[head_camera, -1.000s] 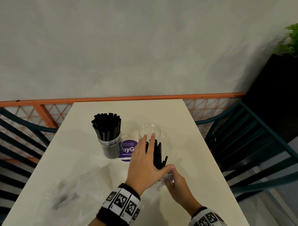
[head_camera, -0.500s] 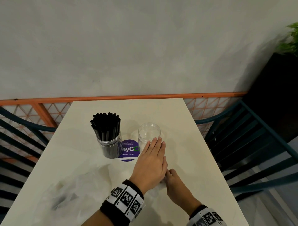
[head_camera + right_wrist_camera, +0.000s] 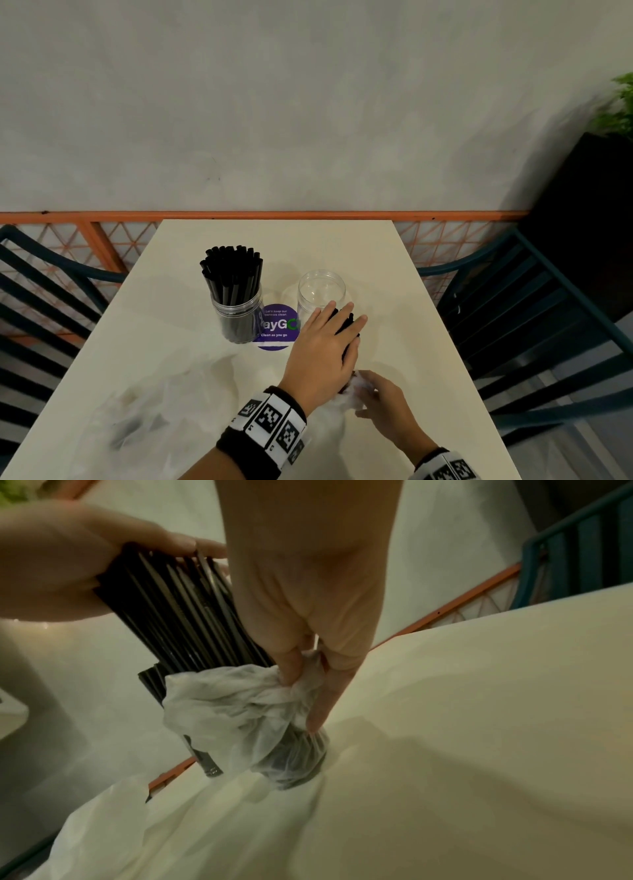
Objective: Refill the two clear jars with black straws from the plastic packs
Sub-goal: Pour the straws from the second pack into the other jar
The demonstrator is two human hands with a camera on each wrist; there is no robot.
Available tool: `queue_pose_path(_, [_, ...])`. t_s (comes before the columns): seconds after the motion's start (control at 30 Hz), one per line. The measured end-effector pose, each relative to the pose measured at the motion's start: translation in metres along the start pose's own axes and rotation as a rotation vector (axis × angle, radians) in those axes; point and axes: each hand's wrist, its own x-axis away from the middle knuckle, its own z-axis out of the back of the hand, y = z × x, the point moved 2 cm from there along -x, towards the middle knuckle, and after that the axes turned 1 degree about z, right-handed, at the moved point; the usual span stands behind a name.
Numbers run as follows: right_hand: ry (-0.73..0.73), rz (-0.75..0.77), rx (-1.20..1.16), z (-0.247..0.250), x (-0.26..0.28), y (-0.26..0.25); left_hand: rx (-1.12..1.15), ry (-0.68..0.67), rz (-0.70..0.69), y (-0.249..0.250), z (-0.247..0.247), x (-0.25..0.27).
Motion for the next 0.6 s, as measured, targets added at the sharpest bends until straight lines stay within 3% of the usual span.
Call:
queue_pose_path(0.13, [0.124, 0.066, -0.116, 0.017, 0.005, 0.0, 0.166, 0.075, -0.001, -0.011, 0.012, -0.006])
queue_pose_path(0.2, [0.264, 0.118, -0.07, 0.037, 0.007, -0.009, 0.232, 0.104, -0.011, -0.014, 0.02, -0.011])
queue_pose_path(0.3, [0.446, 0.249, 0.086, 0.068, 0.014, -0.044, 0.304, 0.123, 0.016, -0.019, 0.03, -0.022])
queue_pose_path(0.4, [0.559, 0.381, 0.309, 0.092, 0.015, -0.082, 0.363, 0.055, 0.084, -0.024, 0.031, -0.035])
queue_pose_path(0.6, [0.743, 0.672, 0.714, 0.101, -0.009, -0.146, 0.495, 0.03, 0.175, -0.039, 0.017, -0.063])
